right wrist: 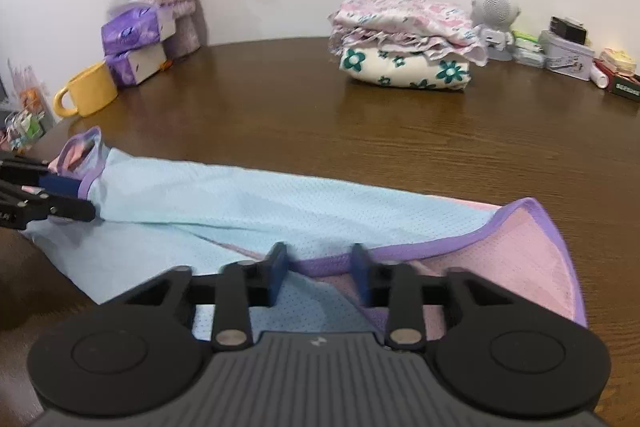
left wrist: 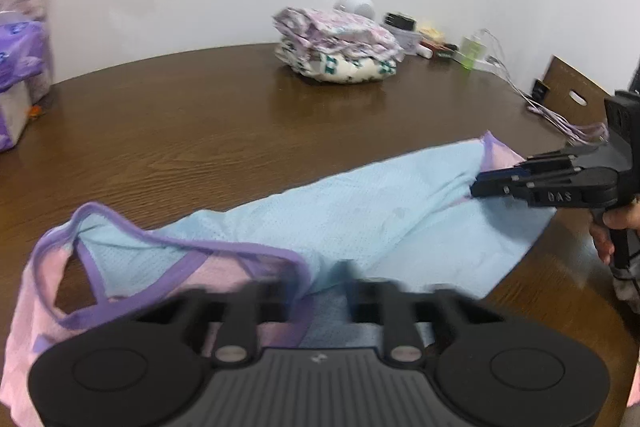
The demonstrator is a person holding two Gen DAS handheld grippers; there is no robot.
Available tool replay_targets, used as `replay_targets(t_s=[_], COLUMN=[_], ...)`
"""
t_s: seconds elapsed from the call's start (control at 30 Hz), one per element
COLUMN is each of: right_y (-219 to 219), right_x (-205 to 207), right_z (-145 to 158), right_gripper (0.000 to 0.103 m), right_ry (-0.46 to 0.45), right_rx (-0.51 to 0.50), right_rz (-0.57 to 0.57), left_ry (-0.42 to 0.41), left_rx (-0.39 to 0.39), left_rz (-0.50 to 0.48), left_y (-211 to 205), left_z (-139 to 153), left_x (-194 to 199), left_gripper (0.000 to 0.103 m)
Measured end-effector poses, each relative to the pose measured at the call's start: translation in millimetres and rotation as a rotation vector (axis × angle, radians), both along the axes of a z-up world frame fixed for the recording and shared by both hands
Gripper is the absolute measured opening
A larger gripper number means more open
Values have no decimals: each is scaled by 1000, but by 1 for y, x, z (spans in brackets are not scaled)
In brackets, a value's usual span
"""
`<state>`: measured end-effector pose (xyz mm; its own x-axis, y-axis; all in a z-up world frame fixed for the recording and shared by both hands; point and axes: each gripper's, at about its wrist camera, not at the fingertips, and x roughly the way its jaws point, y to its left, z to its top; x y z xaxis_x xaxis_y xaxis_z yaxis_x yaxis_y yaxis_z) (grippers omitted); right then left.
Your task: Fold clothes
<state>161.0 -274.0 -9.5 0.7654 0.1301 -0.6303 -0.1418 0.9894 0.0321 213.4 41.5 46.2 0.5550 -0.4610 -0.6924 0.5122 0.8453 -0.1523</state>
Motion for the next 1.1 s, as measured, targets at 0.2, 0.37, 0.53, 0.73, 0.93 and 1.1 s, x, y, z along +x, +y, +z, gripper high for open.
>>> replay_targets(t_s=[0.2,0.37,0.53,0.73,0.93,1.1], right_y=[1,1,1,2,2,3], right_x=[0,0,0,-1,-1,-1], right_z=[0,0,0,0,0,0], right_gripper=[4,4,21,39,39,40], right_ry=[0,0,0,0,0,0], right_rx=[0,0,1,1,1,1], right_rz=[1,1,1,2,3,3], left_ry=[-19,7,22,-117,-101,-81], left_rx=[-58,-76,-74,-84,31,116], left_rz=[34,51,56,93,23,1], left_y=[14,23,28,25,-19,-31], left_z=[11,9,9,38,20,1], left_x=[6,5,-3,-10,9,14], left_gripper=[1,1,20,47,45,44])
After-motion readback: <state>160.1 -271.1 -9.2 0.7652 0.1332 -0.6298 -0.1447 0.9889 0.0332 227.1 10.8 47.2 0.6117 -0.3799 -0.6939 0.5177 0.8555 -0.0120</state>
